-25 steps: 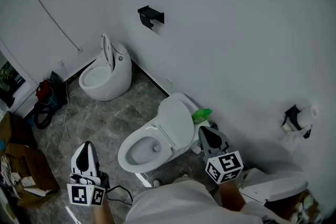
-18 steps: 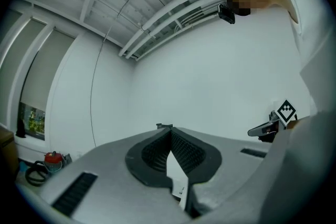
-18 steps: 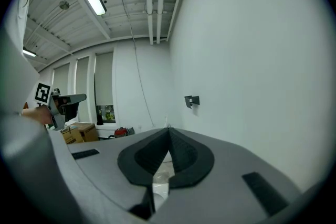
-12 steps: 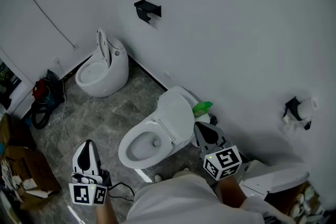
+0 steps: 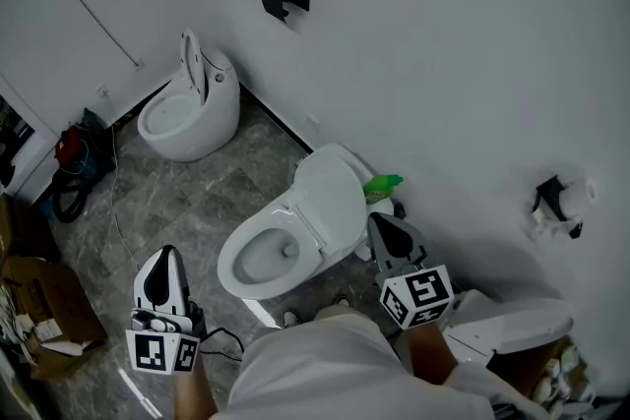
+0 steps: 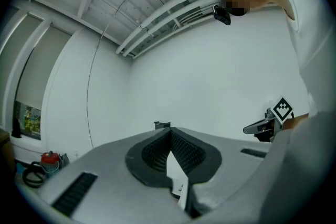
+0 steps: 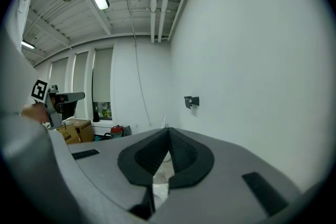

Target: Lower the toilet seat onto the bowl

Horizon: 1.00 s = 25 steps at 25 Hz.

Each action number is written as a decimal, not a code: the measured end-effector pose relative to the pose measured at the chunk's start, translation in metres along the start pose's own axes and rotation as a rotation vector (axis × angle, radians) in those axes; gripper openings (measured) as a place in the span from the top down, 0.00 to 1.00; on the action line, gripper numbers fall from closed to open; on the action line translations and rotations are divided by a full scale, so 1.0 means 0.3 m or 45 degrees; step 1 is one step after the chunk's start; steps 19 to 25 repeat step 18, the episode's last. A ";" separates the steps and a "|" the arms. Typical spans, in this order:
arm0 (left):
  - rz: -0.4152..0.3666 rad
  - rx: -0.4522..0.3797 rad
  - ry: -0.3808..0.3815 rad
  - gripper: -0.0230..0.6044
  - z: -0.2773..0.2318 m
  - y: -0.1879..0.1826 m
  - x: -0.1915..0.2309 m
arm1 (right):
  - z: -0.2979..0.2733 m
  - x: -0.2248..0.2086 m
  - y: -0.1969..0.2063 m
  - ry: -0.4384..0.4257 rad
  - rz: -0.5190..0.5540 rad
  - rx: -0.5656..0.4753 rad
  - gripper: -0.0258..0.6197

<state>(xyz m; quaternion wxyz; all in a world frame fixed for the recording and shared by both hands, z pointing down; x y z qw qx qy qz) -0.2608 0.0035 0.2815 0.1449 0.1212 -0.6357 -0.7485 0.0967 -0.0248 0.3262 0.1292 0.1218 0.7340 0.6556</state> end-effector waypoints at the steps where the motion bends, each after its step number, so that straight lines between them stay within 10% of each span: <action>1: 0.003 0.002 0.002 0.95 0.003 0.002 0.004 | 0.000 0.006 -0.001 0.003 0.003 -0.001 0.96; 25: 0.053 0.028 0.050 0.95 0.022 0.062 0.043 | 0.005 0.066 -0.011 0.044 0.064 -0.005 0.96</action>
Point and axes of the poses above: the fingertips, and each gripper's own axes: z backward along the fingers, x to its left, y out of its underside, the point moved 5 cm from there along z, backward along the fingers, and after that the axes turned 6 degrees about -x, right-handed, at the moved point
